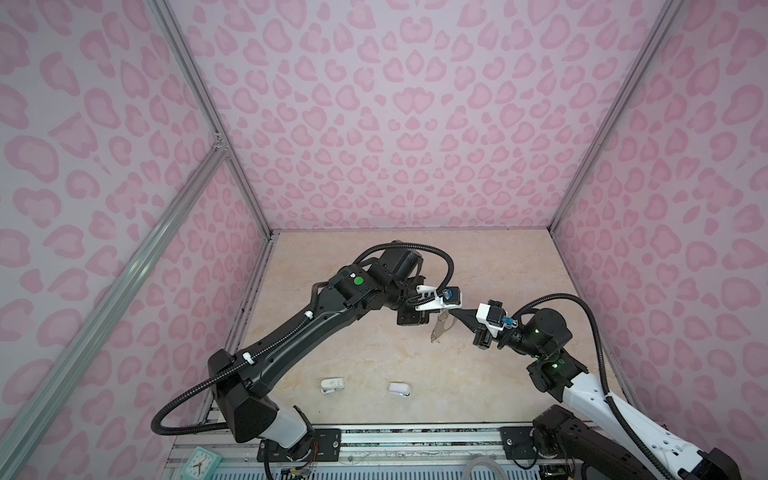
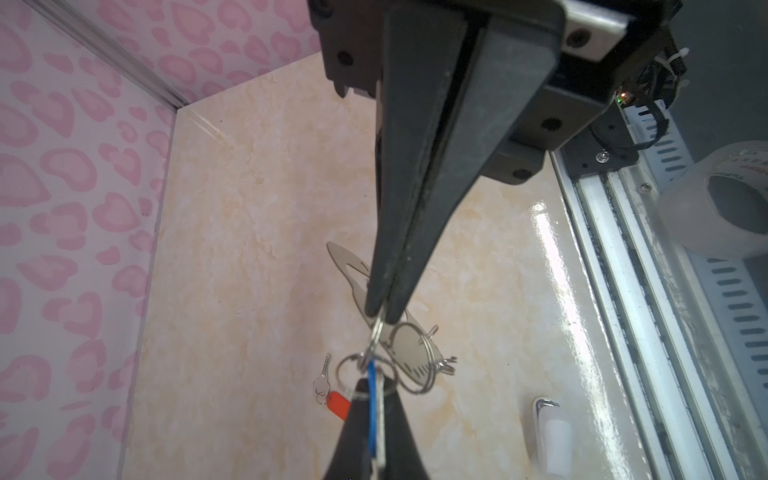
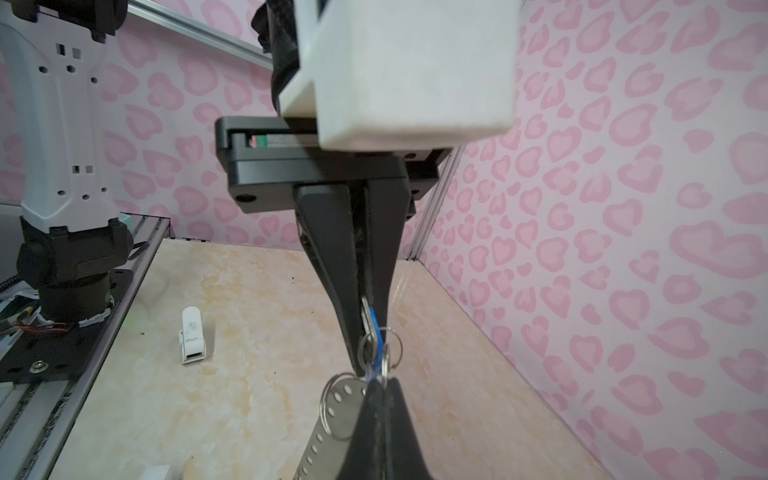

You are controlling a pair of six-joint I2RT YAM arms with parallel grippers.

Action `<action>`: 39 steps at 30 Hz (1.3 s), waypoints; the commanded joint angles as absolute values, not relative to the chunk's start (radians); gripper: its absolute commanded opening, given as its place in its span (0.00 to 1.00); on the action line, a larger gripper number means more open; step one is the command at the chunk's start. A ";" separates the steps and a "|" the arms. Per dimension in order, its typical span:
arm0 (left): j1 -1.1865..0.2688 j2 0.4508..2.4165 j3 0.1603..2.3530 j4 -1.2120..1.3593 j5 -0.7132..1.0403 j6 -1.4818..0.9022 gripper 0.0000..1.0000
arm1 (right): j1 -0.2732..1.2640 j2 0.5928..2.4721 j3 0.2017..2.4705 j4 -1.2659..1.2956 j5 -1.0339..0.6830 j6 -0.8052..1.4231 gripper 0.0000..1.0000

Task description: Put the keys on the keyring

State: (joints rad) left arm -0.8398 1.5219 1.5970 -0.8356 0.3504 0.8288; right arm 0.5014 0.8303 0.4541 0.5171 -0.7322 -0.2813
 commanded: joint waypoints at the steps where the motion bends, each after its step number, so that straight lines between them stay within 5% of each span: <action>1: -0.841 1.532 1.625 -0.887 0.296 0.876 0.03 | 0.500 0.822 0.450 0.474 -0.673 -0.320 0.00; 12: -0.904 1.579 1.727 -0.952 0.073 0.946 0.03 | 0.502 0.804 0.416 0.554 -0.645 -0.369 0.00; 39: -1.024 1.644 1.858 -1.028 -0.036 0.931 0.03 | 0.501 0.762 0.308 0.886 -0.656 -0.364 0.00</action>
State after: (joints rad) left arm -1.0195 1.6321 1.8366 -1.0008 -0.0265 0.9379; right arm 0.5018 0.7635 0.3096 0.8177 -0.6380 -0.3702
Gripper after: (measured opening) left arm 0.069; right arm 0.049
